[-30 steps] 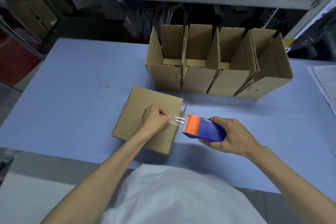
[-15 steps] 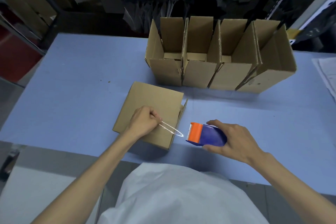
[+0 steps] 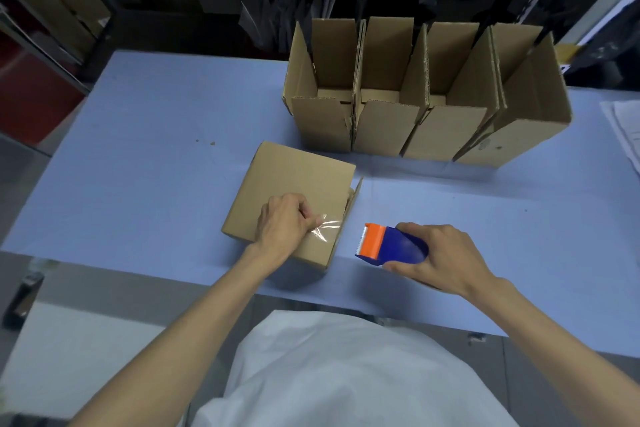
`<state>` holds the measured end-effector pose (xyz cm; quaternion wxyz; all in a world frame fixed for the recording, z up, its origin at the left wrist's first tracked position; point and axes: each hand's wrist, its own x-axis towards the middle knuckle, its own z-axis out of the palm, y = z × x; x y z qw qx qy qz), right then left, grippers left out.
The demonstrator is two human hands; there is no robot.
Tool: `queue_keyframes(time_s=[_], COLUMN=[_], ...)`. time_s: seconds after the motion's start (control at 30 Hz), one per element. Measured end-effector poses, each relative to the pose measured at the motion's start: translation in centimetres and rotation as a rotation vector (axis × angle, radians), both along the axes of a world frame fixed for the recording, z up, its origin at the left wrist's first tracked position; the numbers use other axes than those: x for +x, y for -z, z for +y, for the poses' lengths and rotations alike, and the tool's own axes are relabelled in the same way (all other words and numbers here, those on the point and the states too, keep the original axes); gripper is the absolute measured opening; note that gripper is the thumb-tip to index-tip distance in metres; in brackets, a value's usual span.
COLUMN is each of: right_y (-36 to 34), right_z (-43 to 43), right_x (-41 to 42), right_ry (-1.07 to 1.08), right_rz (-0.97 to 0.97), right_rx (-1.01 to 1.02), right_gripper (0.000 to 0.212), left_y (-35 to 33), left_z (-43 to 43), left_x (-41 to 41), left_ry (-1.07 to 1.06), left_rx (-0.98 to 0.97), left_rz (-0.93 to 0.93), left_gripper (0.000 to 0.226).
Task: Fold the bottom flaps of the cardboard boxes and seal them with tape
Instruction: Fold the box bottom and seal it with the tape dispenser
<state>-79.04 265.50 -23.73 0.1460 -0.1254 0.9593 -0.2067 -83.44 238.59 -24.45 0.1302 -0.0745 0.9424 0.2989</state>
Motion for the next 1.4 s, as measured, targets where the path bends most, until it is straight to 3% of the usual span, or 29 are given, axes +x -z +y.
queue_keyframes(time_s=[0.17, 0.27, 0.3, 0.43, 0.53, 0.67, 0.8, 0.9, 1.07, 1.13, 1.23, 1.33, 1.4], right_y=[0.1, 0.1, 0.1, 0.2, -0.2, -1.0, -1.5, -0.8, -0.1, 0.1, -0.6, -1.8, -2.7], right_z=[-0.4, -0.7, -0.7, -0.7, -0.3, 0.8, 1.0, -0.8, -2.6, -0.7, 1.1, 1.7, 1.8], right_x=[-0.3, -0.6, -0.6, -1.6, -3.2, -5.4, -6.5, -6.8, -7.6, -7.1, -6.3, -5.9, -5.7], right_ry=[-0.012, -0.028, -0.024, -0.057, -0.074, -0.119, -0.189, -0.229, -0.376, -0.303, -0.159, -0.029, 0.041], right_rz=[0.004, 0.012, 0.012, 0.038, 0.063, 0.043, 0.01, 0.012, 0.033, -0.013, 0.042, 0.055, 0.062], right_rx=[0.017, 0.052, 0.051, 0.112, 0.147, 0.188, 0.261, 0.299, 0.548, 0.507, 0.341, 0.169, 0.069], right_gripper=[0.062, 0.059, 0.058, 0.052, 0.06, 0.067, 0.064, 0.05, 0.03, 0.037, 0.047, 0.065, 0.064], left_y=[0.4, 0.3, 0.4, 1.1, 1.5, 1.7, 2.1, 2.3, 2.1, 2.1, 2.3, 2.0, 2.0], left_z=[0.3, 0.0, -0.3, 0.1, 1.4, 3.1, 3.4, 3.4, 3.3, 3.2, 3.2, 4.0, 4.8], left_x=[0.1, 0.1, -0.1, 0.6, 0.7, -0.2, -0.1, -0.1, -0.3, -0.2, 0.0, 0.0, -0.2], left_ry=[-0.012, -0.073, -0.078, 0.009, 0.076, 0.17, 0.2, 0.212, 0.215, 0.31, 0.634, 0.738, 0.8], left_rx=[-0.137, -0.166, -0.145, 0.13, 0.151, 0.183, 0.252, 0.279, 0.273, 0.191, -0.137, -0.333, -0.429], left_rz=[0.008, 0.018, 0.046, 0.201, 0.28, 0.282, 0.2, 0.197, 0.199, 0.235, 0.36, 0.306, 0.251], left_gripper=[0.038, 0.085, 0.089, 0.043, 0.026, 0.032, 0.016, 0.016, 0.021, 0.027, 0.042, 0.033, 0.028])
